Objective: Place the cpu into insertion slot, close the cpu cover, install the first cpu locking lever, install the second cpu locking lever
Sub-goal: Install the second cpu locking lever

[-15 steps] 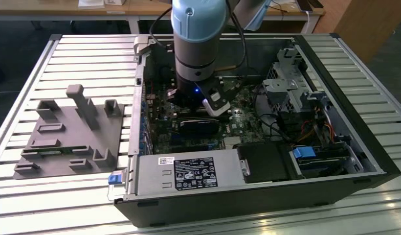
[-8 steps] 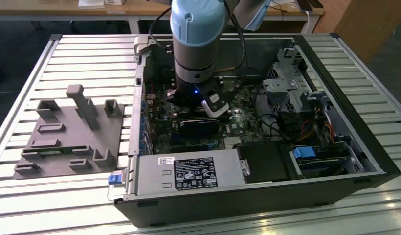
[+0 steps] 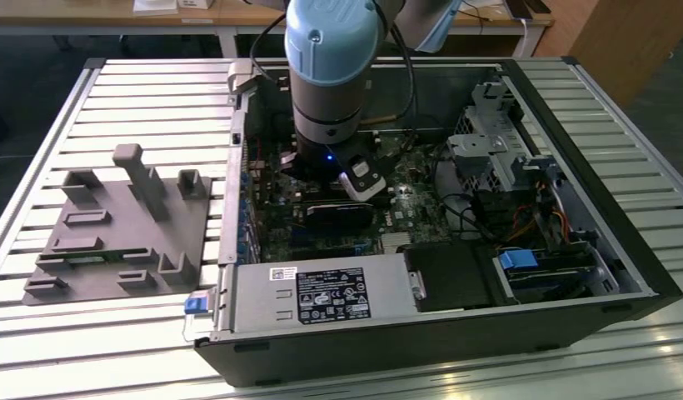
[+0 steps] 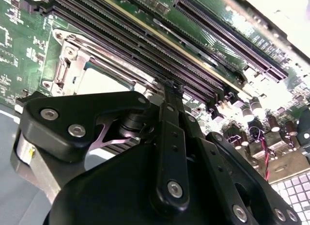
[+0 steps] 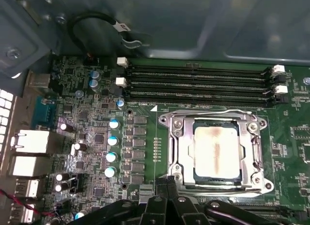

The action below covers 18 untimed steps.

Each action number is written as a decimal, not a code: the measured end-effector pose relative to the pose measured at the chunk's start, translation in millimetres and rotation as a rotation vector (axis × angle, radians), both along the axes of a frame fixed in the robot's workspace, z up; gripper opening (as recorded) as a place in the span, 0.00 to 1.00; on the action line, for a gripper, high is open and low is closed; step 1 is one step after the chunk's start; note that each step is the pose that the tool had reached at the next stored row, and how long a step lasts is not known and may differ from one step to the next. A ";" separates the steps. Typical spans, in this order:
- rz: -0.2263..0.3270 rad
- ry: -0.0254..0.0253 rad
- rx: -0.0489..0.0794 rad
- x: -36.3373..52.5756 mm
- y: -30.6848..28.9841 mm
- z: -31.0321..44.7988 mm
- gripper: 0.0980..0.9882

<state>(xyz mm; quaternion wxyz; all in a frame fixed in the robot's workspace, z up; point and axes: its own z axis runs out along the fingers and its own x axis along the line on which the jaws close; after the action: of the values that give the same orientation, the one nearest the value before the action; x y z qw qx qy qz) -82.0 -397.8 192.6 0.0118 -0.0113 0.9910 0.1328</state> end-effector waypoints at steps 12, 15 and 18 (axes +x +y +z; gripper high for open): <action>0.000 0.0000 0.011 -1.3 -1.7 -3.2 0.01; 0.000 0.0000 0.011 -1.4 -1.9 -3.0 0.01; 0.000 0.0000 0.009 -1.4 -1.9 -3.1 0.01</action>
<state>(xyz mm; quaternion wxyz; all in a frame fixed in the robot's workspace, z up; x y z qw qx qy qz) -83.5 -399.7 189.6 0.0118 -0.0114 0.9904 0.1370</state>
